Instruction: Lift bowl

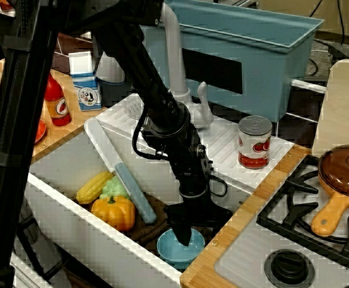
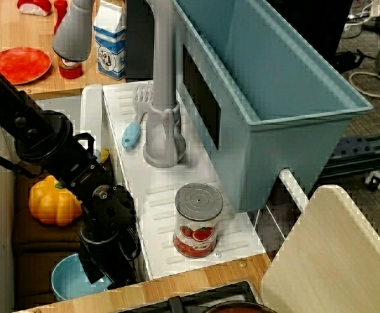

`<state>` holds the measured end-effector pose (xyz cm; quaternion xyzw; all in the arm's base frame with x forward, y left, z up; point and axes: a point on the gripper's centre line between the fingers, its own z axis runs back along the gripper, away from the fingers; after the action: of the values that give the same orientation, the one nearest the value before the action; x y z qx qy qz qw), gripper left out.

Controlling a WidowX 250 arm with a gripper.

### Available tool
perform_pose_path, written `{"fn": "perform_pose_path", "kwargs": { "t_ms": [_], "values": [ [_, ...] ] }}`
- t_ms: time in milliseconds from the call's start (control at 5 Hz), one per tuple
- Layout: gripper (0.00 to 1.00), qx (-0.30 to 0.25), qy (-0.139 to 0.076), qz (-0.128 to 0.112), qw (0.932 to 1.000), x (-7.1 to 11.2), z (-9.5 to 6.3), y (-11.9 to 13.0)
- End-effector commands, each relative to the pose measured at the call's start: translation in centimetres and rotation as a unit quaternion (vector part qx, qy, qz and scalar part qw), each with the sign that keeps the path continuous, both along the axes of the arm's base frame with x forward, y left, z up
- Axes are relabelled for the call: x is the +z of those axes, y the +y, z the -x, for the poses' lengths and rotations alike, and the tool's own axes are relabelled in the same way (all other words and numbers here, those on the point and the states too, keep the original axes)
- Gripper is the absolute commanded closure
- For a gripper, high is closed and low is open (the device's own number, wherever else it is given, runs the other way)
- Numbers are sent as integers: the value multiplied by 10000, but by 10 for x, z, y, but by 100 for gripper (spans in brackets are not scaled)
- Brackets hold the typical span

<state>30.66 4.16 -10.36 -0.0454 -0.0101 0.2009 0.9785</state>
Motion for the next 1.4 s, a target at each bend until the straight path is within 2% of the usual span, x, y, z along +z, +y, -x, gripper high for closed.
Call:
{"fn": "perform_pose_path", "kwargs": {
  "t_ms": [0,200,600,1000,1200],
  "values": [
    [100,3,-487,73,9988,18,-11,7],
    [100,39,-624,58,9980,20,-12,11],
    [100,237,-786,60,9966,31,-26,22],
    [100,341,-748,7,9966,53,-16,34],
    [100,363,-742,110,9965,69,-5,42]
  ]
}}
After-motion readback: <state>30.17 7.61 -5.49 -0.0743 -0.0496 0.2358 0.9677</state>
